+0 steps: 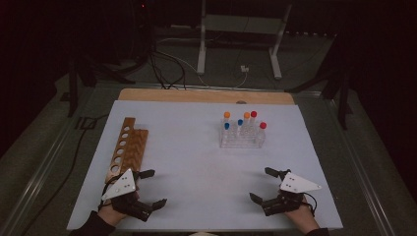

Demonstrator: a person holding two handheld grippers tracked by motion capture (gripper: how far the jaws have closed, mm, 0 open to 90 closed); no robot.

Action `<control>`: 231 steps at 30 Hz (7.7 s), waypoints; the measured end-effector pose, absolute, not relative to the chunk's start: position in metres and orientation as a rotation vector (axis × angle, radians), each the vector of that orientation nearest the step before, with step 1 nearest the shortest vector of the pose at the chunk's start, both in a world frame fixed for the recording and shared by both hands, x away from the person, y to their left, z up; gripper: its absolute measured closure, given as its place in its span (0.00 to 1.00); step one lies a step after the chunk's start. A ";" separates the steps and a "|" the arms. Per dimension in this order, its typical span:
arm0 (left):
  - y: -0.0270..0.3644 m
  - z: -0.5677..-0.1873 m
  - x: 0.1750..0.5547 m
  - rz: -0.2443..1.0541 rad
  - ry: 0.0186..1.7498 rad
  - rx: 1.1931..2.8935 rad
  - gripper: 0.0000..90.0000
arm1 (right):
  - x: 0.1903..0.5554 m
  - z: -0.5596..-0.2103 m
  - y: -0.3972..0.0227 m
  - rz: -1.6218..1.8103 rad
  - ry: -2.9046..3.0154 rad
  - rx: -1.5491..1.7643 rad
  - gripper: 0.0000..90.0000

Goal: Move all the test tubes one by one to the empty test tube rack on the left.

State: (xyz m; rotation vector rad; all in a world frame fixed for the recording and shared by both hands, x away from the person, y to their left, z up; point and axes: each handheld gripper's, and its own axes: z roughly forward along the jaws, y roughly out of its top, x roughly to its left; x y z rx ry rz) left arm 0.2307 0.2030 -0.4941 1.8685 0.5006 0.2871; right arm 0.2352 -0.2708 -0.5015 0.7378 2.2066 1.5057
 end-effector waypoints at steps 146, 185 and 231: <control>0.207 -0.492 0.228 0.287 0.506 1.839 0.01 | 0.392 -0.479 -0.168 1.230 2.121 1.122 0.85; 0.201 -0.486 0.227 0.270 0.500 1.822 0.01 | 0.355 -0.419 -0.173 1.342 2.040 0.943 0.86; 0.109 -0.419 0.273 0.222 0.474 1.806 0.07 | 0.287 -0.448 -0.146 1.397 2.337 0.730 0.86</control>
